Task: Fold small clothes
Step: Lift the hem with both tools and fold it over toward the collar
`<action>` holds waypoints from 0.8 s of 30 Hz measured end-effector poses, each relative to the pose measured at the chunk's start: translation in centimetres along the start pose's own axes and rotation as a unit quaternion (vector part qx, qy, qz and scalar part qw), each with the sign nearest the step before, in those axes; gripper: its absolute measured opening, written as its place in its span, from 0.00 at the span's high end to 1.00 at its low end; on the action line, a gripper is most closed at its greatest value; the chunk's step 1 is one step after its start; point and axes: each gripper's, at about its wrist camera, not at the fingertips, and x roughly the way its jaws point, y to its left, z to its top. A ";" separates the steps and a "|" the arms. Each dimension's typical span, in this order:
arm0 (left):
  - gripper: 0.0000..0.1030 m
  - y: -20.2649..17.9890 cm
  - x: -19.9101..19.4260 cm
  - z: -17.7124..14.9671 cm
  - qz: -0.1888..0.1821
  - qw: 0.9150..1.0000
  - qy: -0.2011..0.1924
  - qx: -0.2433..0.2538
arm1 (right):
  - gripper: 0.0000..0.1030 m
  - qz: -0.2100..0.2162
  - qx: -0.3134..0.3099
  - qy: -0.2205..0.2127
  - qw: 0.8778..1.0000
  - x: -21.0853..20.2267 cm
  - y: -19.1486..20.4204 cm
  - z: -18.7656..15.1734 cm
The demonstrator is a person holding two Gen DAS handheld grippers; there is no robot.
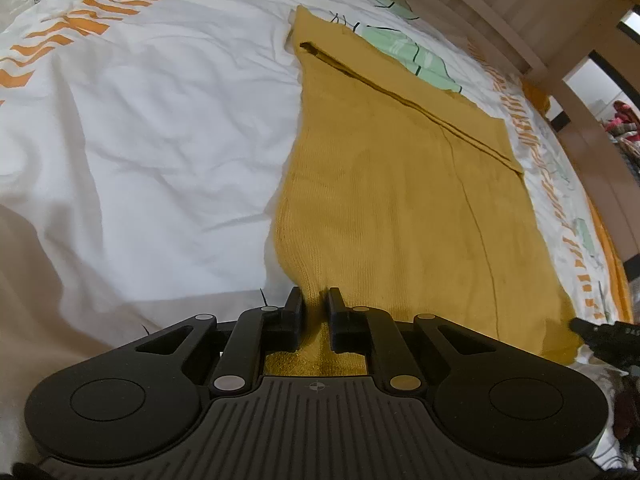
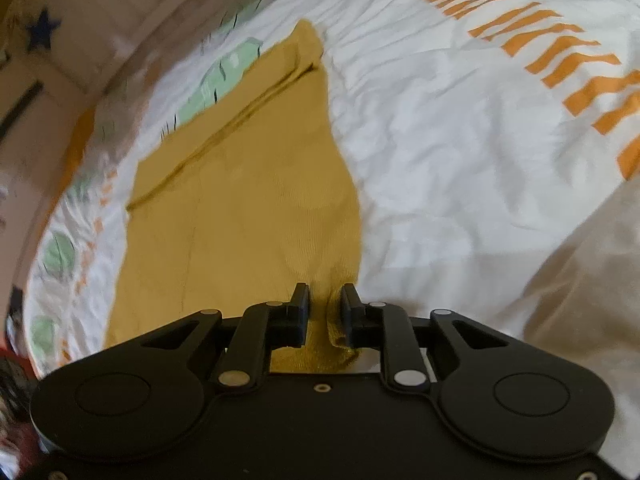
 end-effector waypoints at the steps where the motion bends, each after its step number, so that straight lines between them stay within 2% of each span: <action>1: 0.88 0.0 0.0 0.0 -0.001 1.000 0.000 -0.001 | 0.69 0.004 0.010 -0.011 1.000 -0.5 -0.3 0.1; 4: 0.88 0.2 0.0 0.1 -0.001 1.000 0.002 -0.004 | 0.69 0.005 0.029 -0.026 0.999 -1.4 -0.8 0.3; 6: 0.88 0.2 0.1 0.1 0.000 1.000 0.005 -0.005 | 0.69 -0.008 0.025 -0.011 1.000 -1.1 -0.7 0.6; 7: 0.88 0.2 0.2 0.1 0.000 1.000 0.006 -0.006 | 0.67 -0.012 0.024 -0.002 1.000 -0.8 -0.6 0.7; 10: 0.88 0.2 0.3 0.2 0.002 1.000 0.008 -0.006 | 0.47 -0.033 0.020 0.021 0.999 0.2 -0.5 1.0; 11: 0.88 0.2 0.3 0.2 0.002 1.000 0.008 -0.006 | 0.44 -0.038 0.021 0.028 0.999 0.7 -0.5 1.2; 19: 0.88 0.4 0.6 0.3 0.002 1.000 0.012 -0.010 | 0.40 -0.063 0.013 0.067 0.996 2.4 -0.9 1.4; 22: 0.88 0.5 0.6 0.3 0.001 1.000 0.012 -0.009 | 0.41 -0.062 0.005 0.081 0.995 2.8 -0.7 1.3; 24: 0.88 0.5 0.6 0.3 0.000 1.000 0.012 -0.009 | 0.59 -0.059 0.000 0.088 0.994 2.7 -0.6 1.1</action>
